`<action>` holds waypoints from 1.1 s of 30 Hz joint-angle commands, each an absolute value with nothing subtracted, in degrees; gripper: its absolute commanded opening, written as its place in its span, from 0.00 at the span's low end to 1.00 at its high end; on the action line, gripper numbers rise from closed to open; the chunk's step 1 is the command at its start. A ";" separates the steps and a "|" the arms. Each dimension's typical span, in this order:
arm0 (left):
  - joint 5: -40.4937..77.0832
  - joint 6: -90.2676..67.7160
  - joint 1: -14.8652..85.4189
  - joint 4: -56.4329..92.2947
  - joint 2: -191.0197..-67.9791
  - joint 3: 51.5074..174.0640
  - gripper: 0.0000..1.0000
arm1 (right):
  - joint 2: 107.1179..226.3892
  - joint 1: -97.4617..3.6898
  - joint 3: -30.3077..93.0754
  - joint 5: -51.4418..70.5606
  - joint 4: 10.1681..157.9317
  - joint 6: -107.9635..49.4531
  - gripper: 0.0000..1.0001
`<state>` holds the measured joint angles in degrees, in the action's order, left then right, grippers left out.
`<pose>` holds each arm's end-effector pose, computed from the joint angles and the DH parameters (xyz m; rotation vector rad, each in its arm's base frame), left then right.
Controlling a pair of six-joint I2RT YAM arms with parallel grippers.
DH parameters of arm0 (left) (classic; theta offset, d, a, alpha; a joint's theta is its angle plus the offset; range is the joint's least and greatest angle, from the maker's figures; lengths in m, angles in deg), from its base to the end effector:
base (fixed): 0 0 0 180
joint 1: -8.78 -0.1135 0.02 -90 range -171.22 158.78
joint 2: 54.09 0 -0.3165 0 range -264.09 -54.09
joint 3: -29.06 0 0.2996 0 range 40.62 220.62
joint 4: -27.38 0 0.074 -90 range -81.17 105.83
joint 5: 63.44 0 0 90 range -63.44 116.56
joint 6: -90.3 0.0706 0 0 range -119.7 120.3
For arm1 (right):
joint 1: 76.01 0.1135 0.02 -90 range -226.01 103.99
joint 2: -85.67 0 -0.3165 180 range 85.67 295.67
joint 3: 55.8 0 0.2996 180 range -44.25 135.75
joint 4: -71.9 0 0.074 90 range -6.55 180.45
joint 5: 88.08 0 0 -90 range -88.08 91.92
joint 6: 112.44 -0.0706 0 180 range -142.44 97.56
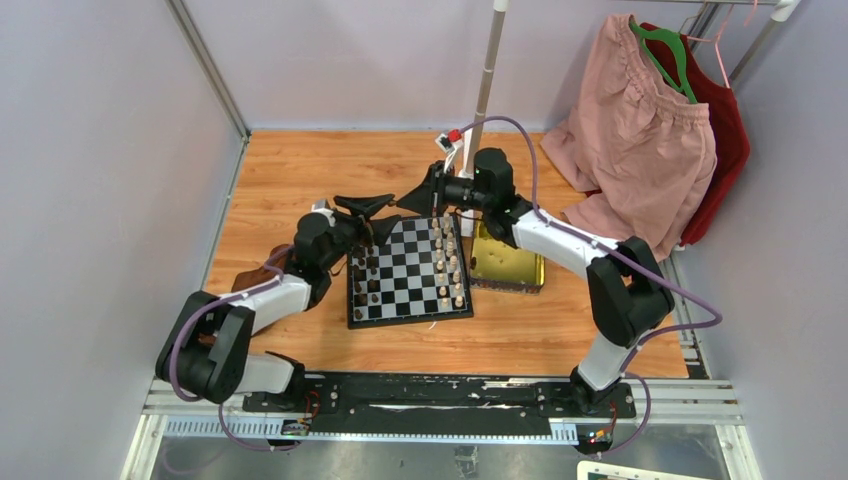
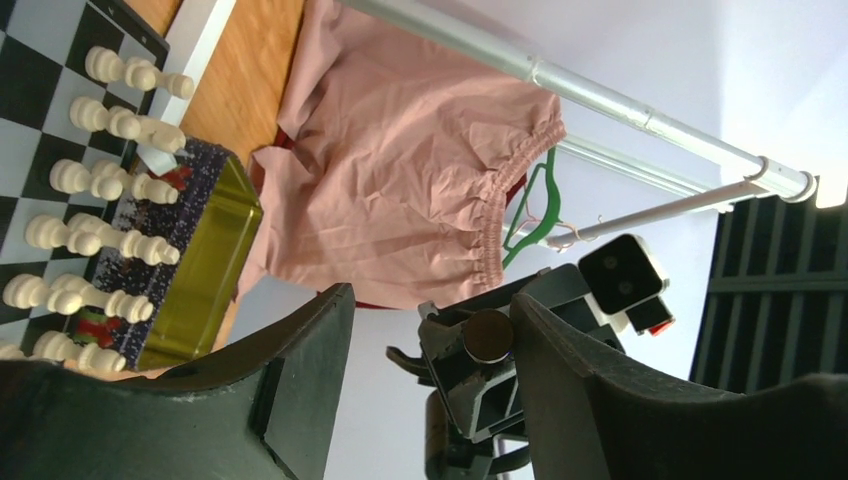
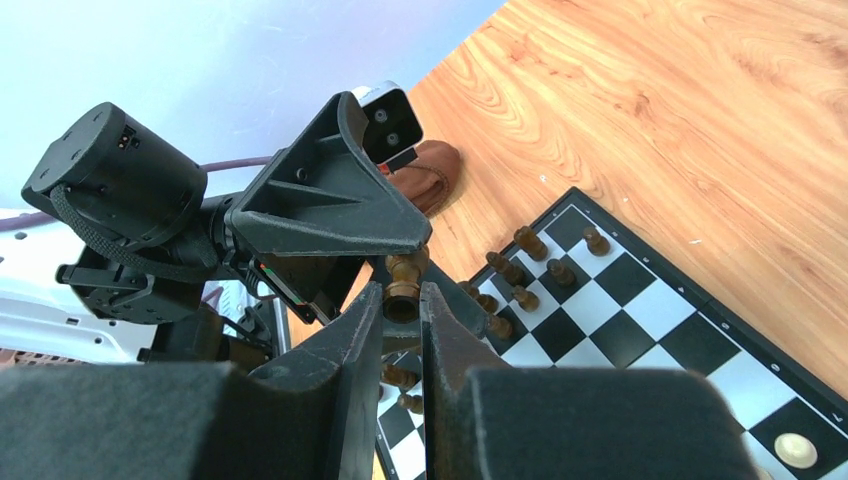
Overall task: Set up the chess pieces on the board
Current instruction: Pick up the chess piece from the storage box.
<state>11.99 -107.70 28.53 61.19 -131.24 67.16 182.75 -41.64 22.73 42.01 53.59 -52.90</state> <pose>0.2990 -0.1262 0.2203 -1.2476 1.6276 -1.7835 0.3631 0.3035 0.3317 -0.6599 1.6398 1.3985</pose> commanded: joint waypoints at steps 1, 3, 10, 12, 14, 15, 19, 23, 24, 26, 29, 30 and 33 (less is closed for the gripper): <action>11.91 -102.44 26.59 55.48 -127.03 65.82 0.64 | 183.26 -41.60 27.51 43.05 57.84 -50.34 0.00; 12.10 -100.55 25.77 53.38 -125.69 65.75 0.64 | 183.68 -41.22 29.20 42.78 61.06 -48.91 0.00; 10.86 -97.60 24.77 51.89 -124.56 66.16 0.62 | 185.69 -39.68 34.03 42.09 68.87 -45.67 0.00; 10.23 -96.92 24.77 51.91 -124.88 66.72 0.61 | 186.28 -39.38 35.07 42.46 70.18 -45.38 0.00; 9.93 -96.67 24.70 51.89 -125.18 67.06 0.61 | 186.81 -39.21 35.91 42.67 71.14 -45.05 0.00; 9.96 -96.64 24.62 51.80 -125.14 67.07 0.61 | 186.99 -39.12 36.42 42.70 71.97 -44.90 0.00; 9.52 -95.59 24.25 51.15 -124.96 67.64 0.59 | 187.89 -38.86 37.74 43.32 73.61 -44.50 0.00; 8.76 -94.90 24.22 51.04 -125.28 68.03 0.56 | 188.43 -38.79 38.43 43.68 74.07 -44.41 0.00; 8.61 -94.82 24.24 51.07 -125.23 67.92 0.56 | 188.42 -38.80 38.41 43.67 74.01 -44.44 0.00; 8.62 -94.87 24.20 51.02 -125.08 67.49 0.55 | 188.51 -38.82 38.63 43.58 73.96 -44.34 0.00; 8.59 -94.88 24.20 50.99 -124.86 66.96 0.53 | 188.71 -38.79 39.08 43.58 73.96 -44.37 0.00; 8.57 -94.90 24.20 51.04 -124.72 66.86 0.53 | 188.80 -38.83 39.19 43.58 73.96 -44.41 0.00; 8.41 -94.88 24.24 51.00 -124.50 66.72 0.52 | 188.89 -38.79 39.61 43.41 74.03 -44.35 0.00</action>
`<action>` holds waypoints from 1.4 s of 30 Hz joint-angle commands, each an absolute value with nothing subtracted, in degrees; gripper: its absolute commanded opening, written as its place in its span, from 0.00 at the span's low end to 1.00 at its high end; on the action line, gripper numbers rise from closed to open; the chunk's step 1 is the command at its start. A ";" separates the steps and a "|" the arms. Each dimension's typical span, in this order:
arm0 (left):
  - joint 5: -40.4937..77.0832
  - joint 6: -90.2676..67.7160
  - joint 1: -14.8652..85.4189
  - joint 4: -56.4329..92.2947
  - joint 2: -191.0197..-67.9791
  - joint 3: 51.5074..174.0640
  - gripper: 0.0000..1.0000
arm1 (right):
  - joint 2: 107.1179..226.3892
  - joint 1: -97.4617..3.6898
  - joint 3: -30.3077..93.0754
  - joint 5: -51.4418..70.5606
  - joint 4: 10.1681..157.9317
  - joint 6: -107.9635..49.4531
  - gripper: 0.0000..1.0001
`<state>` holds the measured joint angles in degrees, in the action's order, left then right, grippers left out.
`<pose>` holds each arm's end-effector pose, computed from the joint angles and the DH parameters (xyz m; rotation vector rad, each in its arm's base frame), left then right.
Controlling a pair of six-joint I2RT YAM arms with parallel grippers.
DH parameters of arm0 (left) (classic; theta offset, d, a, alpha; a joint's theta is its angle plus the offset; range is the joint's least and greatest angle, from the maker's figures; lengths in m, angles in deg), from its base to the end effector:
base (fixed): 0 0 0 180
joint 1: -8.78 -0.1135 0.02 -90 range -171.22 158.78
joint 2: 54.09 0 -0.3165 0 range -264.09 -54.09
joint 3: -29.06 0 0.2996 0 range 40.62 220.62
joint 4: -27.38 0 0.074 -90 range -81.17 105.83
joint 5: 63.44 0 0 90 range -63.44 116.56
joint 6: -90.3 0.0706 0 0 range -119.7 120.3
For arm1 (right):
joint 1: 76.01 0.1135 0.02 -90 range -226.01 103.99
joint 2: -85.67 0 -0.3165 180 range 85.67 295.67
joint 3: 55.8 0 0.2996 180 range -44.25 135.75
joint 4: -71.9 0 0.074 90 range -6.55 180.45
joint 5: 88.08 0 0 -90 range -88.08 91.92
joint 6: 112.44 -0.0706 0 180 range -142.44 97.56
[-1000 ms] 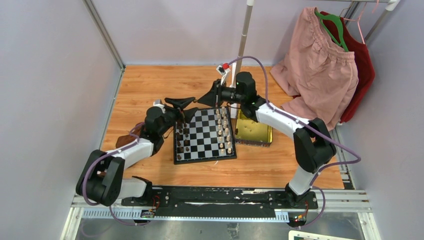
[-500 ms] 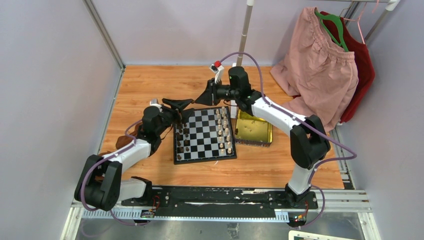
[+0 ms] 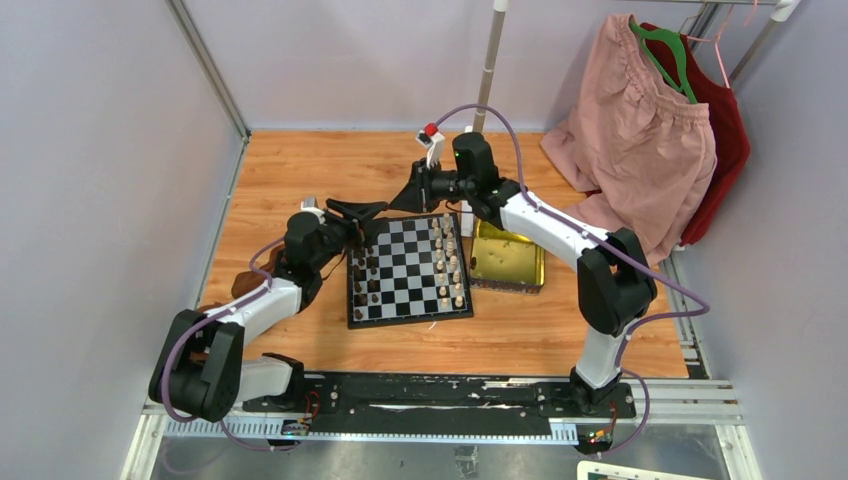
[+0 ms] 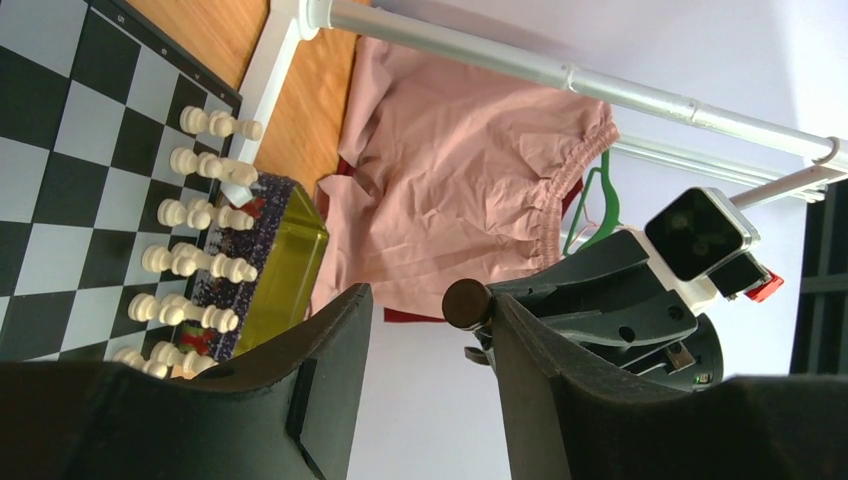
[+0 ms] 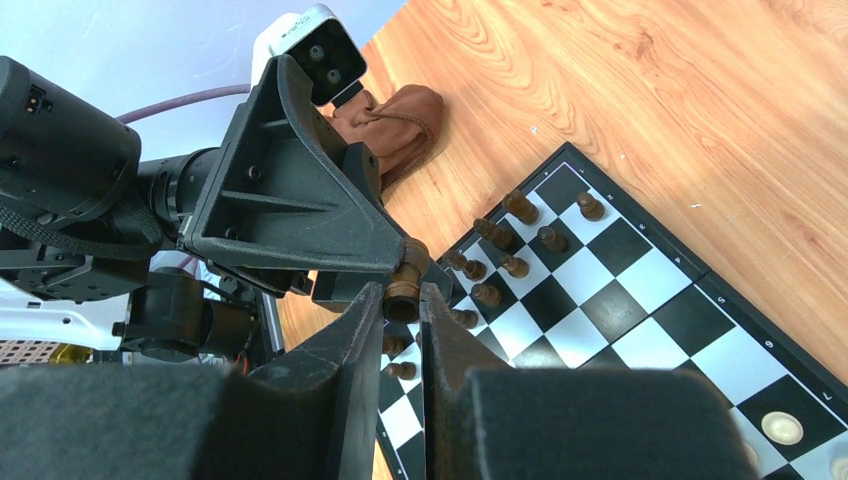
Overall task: Set up the chess pieces on the board
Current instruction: Pick up the chess piece from the storage box.
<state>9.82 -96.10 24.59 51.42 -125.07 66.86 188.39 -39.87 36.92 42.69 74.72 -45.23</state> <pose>0.2902 -0.1033 0.2263 -1.1209 1.7161 -1.6052 0.3839 0.3374 0.3419 -0.7703 1.7979 1.3428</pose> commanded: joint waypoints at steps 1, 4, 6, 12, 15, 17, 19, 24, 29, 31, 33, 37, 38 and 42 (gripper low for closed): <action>8.45 -94.88 24.22 50.99 -124.43 66.64 0.52 | 188.96 -38.81 39.81 43.40 74.05 -44.34 0.00; 8.38 -94.88 24.25 51.01 -124.21 66.46 0.52 | 189.29 -38.74 40.28 43.36 74.14 -44.35 0.00; 8.41 -94.97 24.22 50.94 -124.06 66.33 0.51 | 189.30 -38.66 40.45 43.24 74.20 -44.28 0.00; 8.30 -95.14 24.24 51.03 -123.79 66.02 0.51 | 189.76 -38.71 41.47 43.01 74.57 -44.06 0.00; 8.27 -95.30 24.24 51.03 -123.66 66.15 0.50 | 190.12 -38.67 42.10 42.94 74.66 -44.06 0.00; 8.27 -95.32 24.24 51.01 -123.51 66.19 0.50 | 190.33 -38.62 42.39 42.88 74.75 -44.13 0.00; 8.26 -95.47 24.22 50.98 -123.45 66.16 0.50 | 190.54 -38.61 42.76 42.88 74.78 -44.14 0.00; 8.15 -95.50 24.25 51.00 -123.27 66.36 0.50 | 191.08 -38.54 43.33 42.71 74.84 -44.08 0.00; 8.19 -95.58 24.20 51.03 -122.97 66.20 0.49 | 191.32 -38.50 43.72 42.44 74.84 -44.04 0.00; 8.32 -95.66 24.25 50.94 -122.79 65.98 0.49 | 191.47 -38.50 43.79 42.32 74.73 -43.98 0.00; 8.68 -95.75 24.19 50.60 -122.59 65.68 0.49 | 191.62 -38.50 43.95 42.70 74.80 -43.95 0.00; 9.77 -95.18 23.92 49.38 -122.10 65.78 0.51 | 191.13 -38.51 43.48 43.05 74.99 -43.85 0.00; 9.88 -95.08 23.82 49.32 -122.21 65.88 0.51 | 190.94 -38.53 43.35 43.13 75.14 -43.80 0.00; 10.20 -94.83 23.55 48.94 -122.69 66.39 0.54 | 190.19 -38.53 42.22 43.14 75.19 -43.63 0.00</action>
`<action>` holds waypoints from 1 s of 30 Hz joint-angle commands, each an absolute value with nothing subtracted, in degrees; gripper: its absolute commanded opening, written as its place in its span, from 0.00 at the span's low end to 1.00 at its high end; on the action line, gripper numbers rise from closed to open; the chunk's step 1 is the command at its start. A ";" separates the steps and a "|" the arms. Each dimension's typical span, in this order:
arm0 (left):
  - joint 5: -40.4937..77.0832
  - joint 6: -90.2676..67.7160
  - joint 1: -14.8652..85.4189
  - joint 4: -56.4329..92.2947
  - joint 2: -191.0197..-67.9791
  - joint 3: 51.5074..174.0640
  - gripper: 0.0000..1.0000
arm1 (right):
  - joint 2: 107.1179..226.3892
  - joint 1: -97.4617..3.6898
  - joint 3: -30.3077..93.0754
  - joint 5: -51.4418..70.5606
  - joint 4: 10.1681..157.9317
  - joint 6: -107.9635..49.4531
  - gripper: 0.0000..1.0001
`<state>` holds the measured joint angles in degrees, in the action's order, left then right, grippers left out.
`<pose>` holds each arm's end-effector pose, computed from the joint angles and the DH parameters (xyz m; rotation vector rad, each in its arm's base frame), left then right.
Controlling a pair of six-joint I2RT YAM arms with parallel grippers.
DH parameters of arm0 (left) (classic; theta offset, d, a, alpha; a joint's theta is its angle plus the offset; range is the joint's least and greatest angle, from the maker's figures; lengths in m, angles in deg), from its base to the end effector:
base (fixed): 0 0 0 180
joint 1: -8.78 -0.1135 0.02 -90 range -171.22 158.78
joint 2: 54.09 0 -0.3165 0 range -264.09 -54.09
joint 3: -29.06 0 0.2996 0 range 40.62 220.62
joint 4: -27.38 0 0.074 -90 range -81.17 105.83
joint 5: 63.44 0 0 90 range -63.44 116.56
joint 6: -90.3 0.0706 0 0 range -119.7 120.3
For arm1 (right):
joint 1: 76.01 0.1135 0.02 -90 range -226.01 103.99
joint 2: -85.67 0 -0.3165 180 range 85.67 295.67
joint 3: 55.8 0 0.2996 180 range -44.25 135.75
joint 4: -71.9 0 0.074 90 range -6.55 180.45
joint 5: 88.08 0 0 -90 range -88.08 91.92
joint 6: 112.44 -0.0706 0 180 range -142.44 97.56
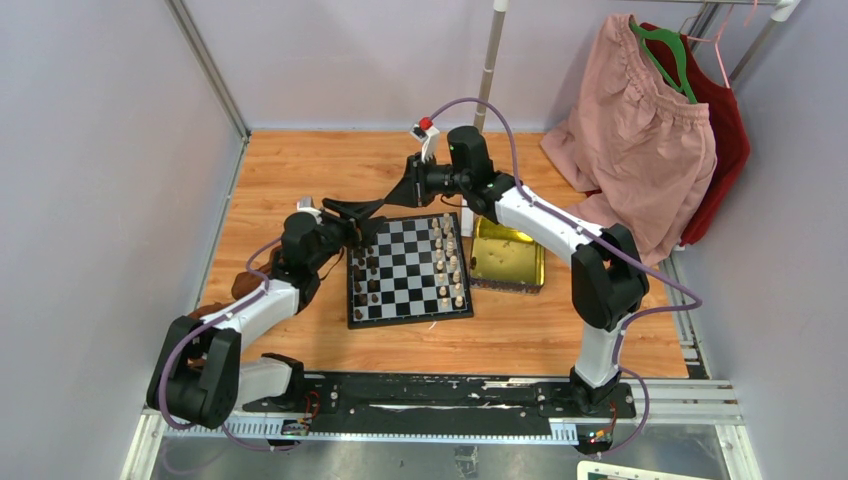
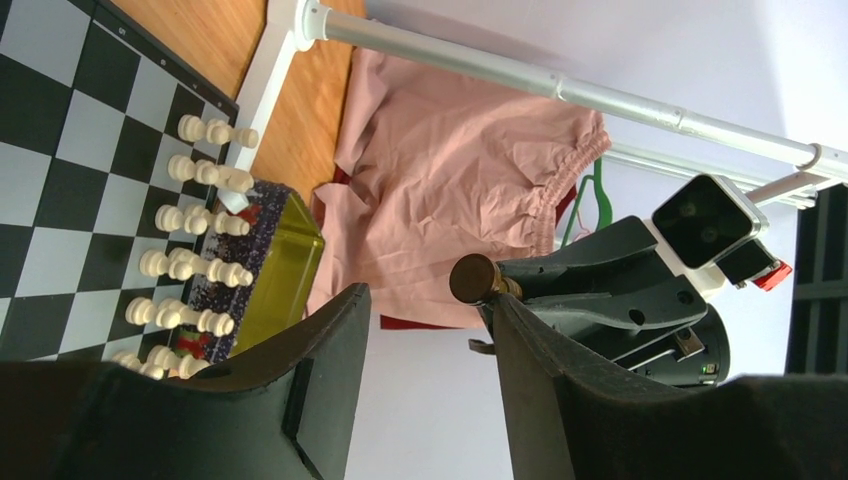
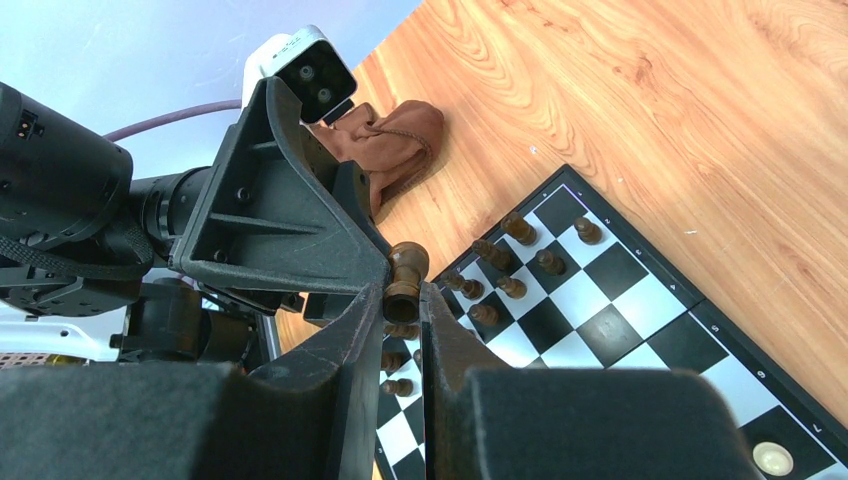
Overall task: Set up the chess pieces on the board
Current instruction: Pick up the chess piece from the storage box, then place the chess piece on the chessboard.
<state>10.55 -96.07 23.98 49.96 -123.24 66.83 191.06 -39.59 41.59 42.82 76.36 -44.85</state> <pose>0.2876 -0.0983 0.2316 -1.1299 1.6934 -1.5923 0.3951 0.3489 0.3495 -0.7830 1.7857 1.3435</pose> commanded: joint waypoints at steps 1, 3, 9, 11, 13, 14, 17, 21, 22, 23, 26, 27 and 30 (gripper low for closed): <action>10.27 -94.75 23.54 48.86 -122.80 66.45 0.55 | 190.08 -38.52 41.98 43.22 75.19 -43.58 0.00; 10.47 -94.62 23.54 48.63 -122.81 66.54 0.56 | 189.99 -38.49 41.70 43.45 75.19 -43.64 0.00; 10.93 -94.53 23.29 48.34 -122.87 66.79 0.59 | 189.51 -38.25 40.86 43.71 75.28 -43.67 0.00; 11.04 -94.62 23.15 48.29 -122.85 66.96 0.59 | 189.39 -38.22 40.46 43.75 75.48 -43.60 0.00; 11.08 -94.53 23.03 48.30 -122.86 67.22 0.59 | 189.18 -38.03 40.29 43.69 75.86 -43.20 0.00; 11.09 -94.53 23.02 48.22 -122.89 67.24 0.60 | 188.98 -37.94 40.25 43.63 76.35 -42.94 0.00; 11.45 -94.65 22.84 48.03 -122.74 67.25 0.60 | 188.81 -37.59 40.63 43.21 78.21 -41.62 0.00; 12.06 -94.50 22.22 47.56 -122.37 67.17 0.60 | 188.86 -37.05 41.98 42.43 80.91 -39.91 0.00; 12.29 -94.34 21.85 47.48 -122.14 67.09 0.61 | 188.94 -36.95 42.55 42.13 81.87 -39.39 0.00; 12.47 -94.09 21.34 47.43 -121.92 67.07 0.61 | 189.30 -36.86 43.36 41.61 82.88 -38.71 0.00; 12.26 -92.39 19.15 46.49 -120.74 66.98 0.61 | 190.79 -36.30 46.87 40.24 88.01 -36.72 0.00; 12.18 -91.50 18.08 45.62 -120.15 67.06 0.62 | 191.66 -36.18 48.32 39.81 89.85 -36.01 0.00; 11.74 -88.34 15.88 42.83 -117.87 66.59 0.62 | 195.26 -35.65 53.91 38.75 95.37 -34.11 0.00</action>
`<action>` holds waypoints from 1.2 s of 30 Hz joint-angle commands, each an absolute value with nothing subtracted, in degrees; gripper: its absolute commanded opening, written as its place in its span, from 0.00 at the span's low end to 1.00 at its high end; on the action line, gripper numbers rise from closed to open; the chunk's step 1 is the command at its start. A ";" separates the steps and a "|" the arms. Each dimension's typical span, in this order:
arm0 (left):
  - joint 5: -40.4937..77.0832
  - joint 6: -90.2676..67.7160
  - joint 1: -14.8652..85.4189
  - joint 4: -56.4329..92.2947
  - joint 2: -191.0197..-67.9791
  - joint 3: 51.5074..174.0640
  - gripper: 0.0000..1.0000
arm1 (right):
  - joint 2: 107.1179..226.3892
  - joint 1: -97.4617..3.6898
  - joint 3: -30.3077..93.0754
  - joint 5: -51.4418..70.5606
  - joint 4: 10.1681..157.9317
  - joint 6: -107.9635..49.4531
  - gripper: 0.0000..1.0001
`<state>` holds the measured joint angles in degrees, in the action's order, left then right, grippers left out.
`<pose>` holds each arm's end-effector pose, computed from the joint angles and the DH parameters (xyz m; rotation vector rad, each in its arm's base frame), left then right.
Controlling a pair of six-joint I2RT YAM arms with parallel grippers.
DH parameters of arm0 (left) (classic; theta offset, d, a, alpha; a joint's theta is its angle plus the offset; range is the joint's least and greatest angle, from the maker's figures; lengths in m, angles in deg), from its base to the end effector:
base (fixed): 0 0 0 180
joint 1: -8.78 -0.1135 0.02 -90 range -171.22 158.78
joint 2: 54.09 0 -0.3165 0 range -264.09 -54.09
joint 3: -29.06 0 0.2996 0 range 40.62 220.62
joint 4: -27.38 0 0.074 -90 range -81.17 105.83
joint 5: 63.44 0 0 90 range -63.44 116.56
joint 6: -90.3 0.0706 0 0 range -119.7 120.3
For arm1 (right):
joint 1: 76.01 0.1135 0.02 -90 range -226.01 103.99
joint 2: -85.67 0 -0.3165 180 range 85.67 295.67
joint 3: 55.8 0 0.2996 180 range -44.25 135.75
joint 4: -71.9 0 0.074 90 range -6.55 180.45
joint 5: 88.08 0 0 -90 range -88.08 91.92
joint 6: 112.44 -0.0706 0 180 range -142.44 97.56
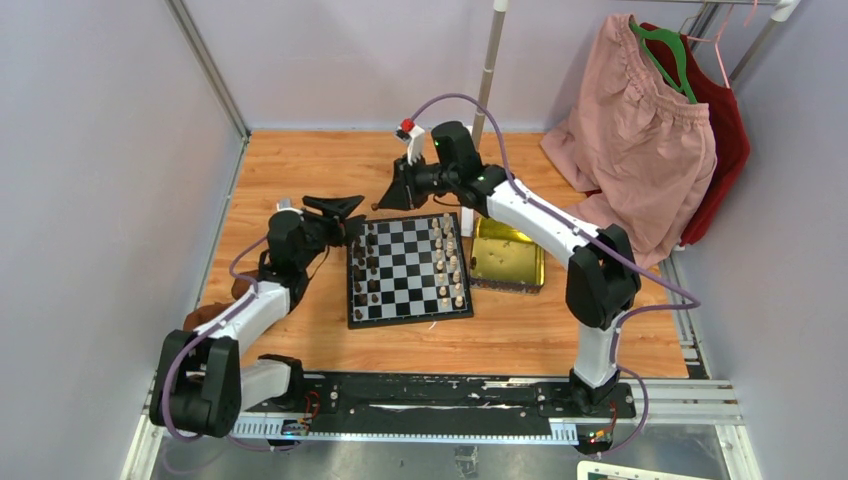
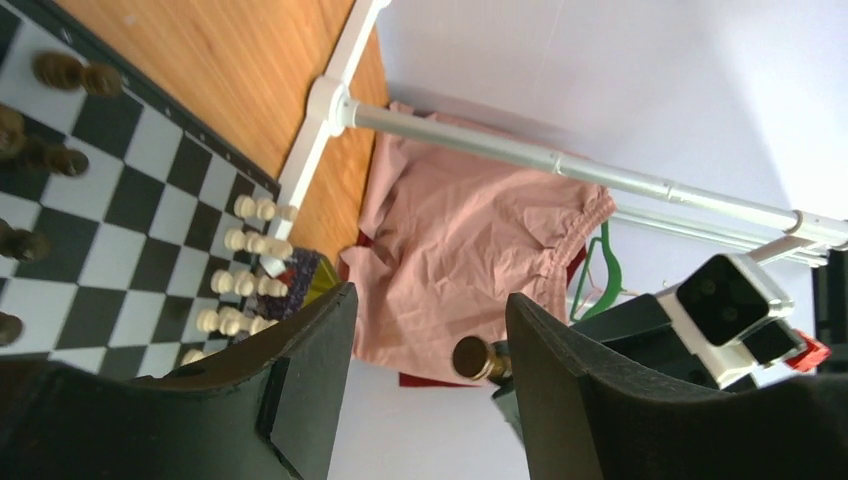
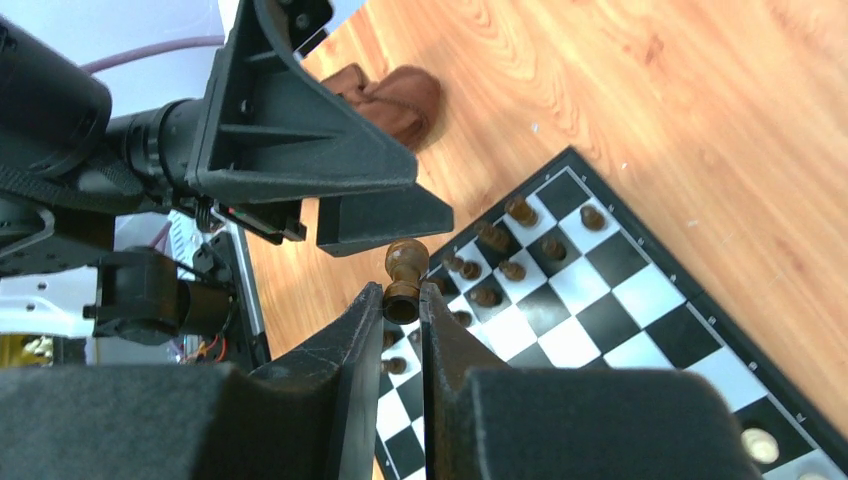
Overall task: Set up the chess pieces on the board
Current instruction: Place the chess piece on the chessboard.
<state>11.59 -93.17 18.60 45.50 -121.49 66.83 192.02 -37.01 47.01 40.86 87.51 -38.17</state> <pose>0.2907 -0.0688 0.2292 -1.1902 1.6564 -1.4645 0.3839 0.3680 0.3564 -0.8870 1.8390 1.2691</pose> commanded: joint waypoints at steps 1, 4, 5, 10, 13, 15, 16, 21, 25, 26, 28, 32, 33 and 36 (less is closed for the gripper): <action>11.56 -87.25 15.28 41.68 -117.03 66.30 0.62 | 196.72 -35.45 55.94 38.46 97.45 -33.68 0.00; 11.13 -84.68 13.71 39.09 -114.82 65.32 0.62 | 202.15 -34.99 63.80 37.82 103.60 -32.04 0.00; 10.94 -83.29 13.25 37.74 -114.08 65.12 0.62 | 204.12 -34.88 66.91 37.74 105.70 -31.68 0.00; 11.37 -75.01 12.19 28.76 -110.58 67.51 0.63 | 214.74 -33.03 85.05 34.65 117.74 -27.82 0.00; 12.85 -70.08 12.12 22.71 -108.73 69.70 0.63 | 221.08 -31.97 94.27 32.32 123.51 -25.74 0.00; 14.14 -67.98 12.15 19.89 -107.59 70.24 0.63 | 222.91 -31.41 96.62 30.70 124.86 -24.86 0.00; 14.57 -67.39 12.17 18.99 -107.12 70.27 0.63 | 223.27 -31.13 96.79 29.84 124.86 -24.45 0.00; 16.20 -65.05 12.14 16.12 -104.99 69.71 0.63 | 224.94 -29.52 97.71 25.57 124.85 -22.73 0.00; 17.38 -63.15 12.17 12.42 -103.64 69.87 0.63 | 226.81 -27.50 99.29 22.27 124.77 -20.54 0.00; 17.47 -62.72 12.12 11.94 -103.39 70.00 0.63 | 227.18 -27.04 99.63 21.44 124.76 -20.08 0.00; 17.59 -62.33 12.19 11.22 -103.03 70.14 0.63 | 227.77 -26.27 99.81 19.68 124.57 -19.46 0.00; 18.23 -61.64 12.17 9.44 -102.05 70.32 0.63 | 227.63 -26.00 98.56 17.37 122.91 -19.13 0.00; 18.44 -61.43 12.13 9.11 -101.81 70.32 0.63 | 227.61 -26.05 98.31 17.04 122.43 -19.02 0.00; 18.80 -61.14 12.17 8.40 -100.86 70.15 0.63 | 228.13 -26.00 98.80 16.01 121.93 -18.56 0.00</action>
<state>17.23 -63.07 12.59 10.20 -102.52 68.50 227.19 -26.15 97.94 19.39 123.00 -20.42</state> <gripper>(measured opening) 0.631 0.205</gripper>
